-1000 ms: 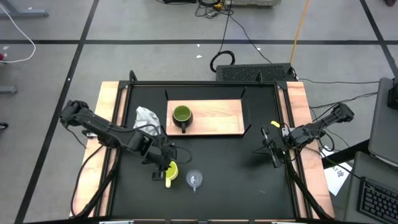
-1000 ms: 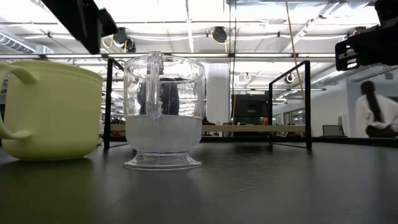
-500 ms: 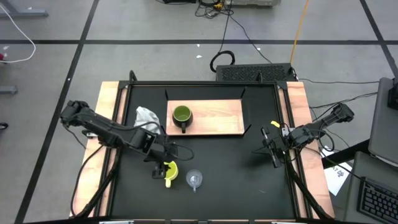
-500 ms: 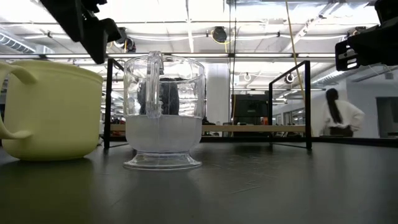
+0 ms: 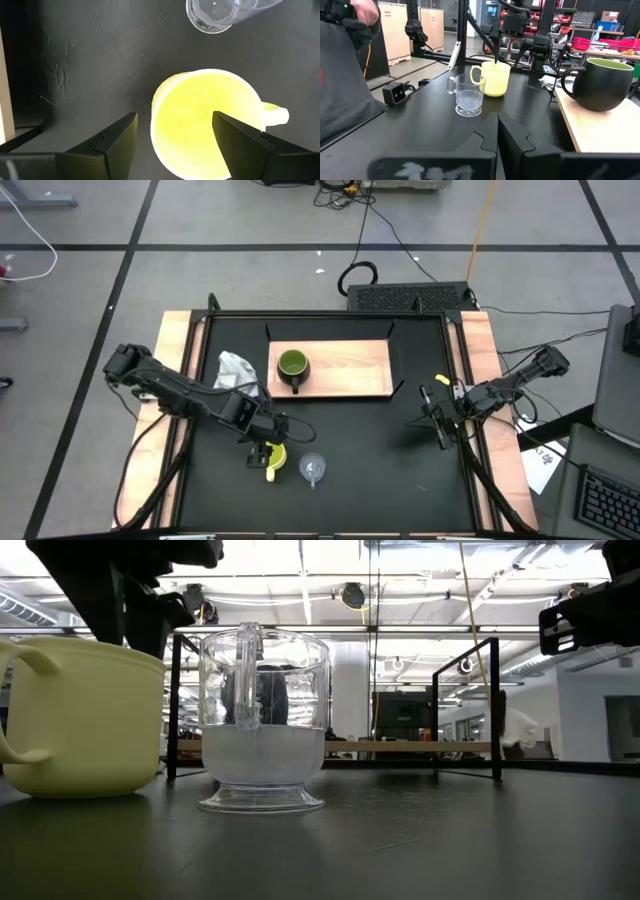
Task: Stack small to large cups/mugs on shelf
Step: Put the yellow mug on the shelf
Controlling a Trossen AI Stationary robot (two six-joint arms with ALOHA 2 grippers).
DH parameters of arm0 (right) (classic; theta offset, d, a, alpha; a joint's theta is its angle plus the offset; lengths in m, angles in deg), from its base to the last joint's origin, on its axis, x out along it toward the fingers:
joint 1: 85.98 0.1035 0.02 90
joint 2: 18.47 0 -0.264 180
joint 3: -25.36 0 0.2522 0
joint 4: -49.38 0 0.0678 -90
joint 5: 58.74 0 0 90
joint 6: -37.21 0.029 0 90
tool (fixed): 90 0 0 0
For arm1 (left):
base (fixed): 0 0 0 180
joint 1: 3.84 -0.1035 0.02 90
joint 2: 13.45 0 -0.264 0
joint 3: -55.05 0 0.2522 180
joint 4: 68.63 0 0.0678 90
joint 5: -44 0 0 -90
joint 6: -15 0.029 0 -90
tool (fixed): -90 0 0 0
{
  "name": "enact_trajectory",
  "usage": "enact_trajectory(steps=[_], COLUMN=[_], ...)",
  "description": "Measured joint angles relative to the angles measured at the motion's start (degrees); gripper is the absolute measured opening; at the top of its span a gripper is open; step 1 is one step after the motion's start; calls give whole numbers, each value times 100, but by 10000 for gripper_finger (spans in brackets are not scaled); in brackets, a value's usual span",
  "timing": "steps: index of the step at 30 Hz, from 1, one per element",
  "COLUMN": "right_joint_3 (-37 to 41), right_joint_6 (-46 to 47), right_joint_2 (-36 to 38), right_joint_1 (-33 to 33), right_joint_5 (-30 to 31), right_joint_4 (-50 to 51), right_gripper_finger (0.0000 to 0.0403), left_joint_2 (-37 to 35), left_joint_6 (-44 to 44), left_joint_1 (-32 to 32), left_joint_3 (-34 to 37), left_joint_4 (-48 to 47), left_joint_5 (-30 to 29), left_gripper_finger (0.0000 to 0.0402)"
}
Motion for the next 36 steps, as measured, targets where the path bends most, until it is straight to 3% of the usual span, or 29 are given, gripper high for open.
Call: enact_trajectory(steps=[36], right_joint_3=[0], right_joint_6=[-3], right_joint_2=[-2], right_joint_1=[0], right_joint_5=[0], right_joint_4=[-18], right_gripper_finger=[0], left_joint_2=[396], left_joint_6=[207], left_joint_1=[-37], left_joint_3=[-9], left_joint_4=[-291], left_joint_5=[-166], left_gripper_finger=[259])
